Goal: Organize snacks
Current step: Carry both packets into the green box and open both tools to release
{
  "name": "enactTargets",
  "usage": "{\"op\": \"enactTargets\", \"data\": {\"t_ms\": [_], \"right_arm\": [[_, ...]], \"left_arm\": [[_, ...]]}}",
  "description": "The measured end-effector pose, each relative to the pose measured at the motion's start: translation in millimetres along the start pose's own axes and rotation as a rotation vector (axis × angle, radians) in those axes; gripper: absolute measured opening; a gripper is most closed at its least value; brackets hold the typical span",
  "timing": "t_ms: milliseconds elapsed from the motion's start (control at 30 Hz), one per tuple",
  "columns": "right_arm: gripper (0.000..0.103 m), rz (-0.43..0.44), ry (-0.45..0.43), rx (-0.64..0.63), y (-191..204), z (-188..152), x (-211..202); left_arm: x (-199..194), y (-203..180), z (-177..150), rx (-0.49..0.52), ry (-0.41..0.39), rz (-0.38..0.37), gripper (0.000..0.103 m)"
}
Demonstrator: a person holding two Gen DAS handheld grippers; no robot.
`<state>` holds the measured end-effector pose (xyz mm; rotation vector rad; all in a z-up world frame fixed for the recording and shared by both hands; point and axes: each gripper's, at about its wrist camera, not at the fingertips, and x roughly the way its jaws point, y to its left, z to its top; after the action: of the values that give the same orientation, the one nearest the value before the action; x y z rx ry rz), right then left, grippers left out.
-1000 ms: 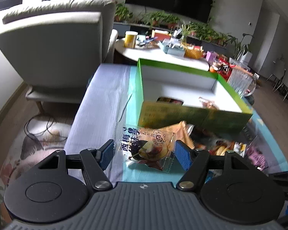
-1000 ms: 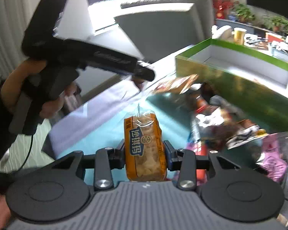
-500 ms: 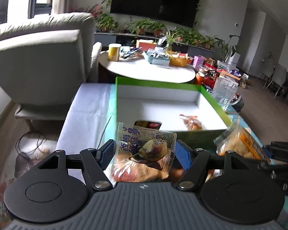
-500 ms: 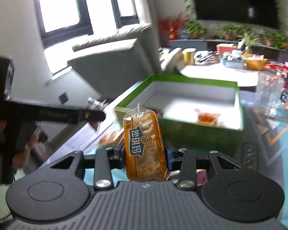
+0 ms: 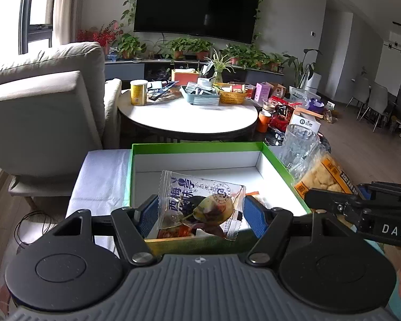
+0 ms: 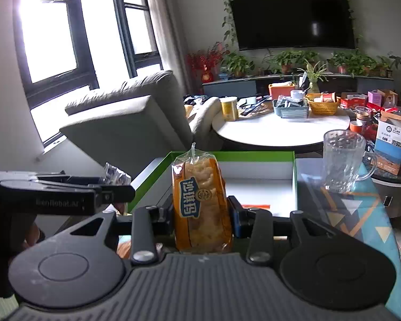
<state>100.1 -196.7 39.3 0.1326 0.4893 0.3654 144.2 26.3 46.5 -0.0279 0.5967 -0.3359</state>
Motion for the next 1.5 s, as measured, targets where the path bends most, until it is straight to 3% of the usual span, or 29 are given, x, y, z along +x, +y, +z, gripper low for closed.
{"op": "enactTargets", "data": {"t_ms": [867,1233,1367,1500], "right_arm": [[0.041,-0.065,0.099,0.090,-48,3,77],[0.041,-0.059,0.096,0.091,-47,6,78],[0.041,-0.056,0.104,0.103,-48,5,74],[0.041,-0.060,0.105,0.100,-47,5,70]], "left_arm": [[100,-9,9,0.020,0.124,-0.039,0.065],[105,-8,7,0.025,0.146,-0.029,0.068],[109,-9,6,0.028,0.166,0.007,0.071],[108,-8,4,0.004,0.175,-0.025,0.072]]}}
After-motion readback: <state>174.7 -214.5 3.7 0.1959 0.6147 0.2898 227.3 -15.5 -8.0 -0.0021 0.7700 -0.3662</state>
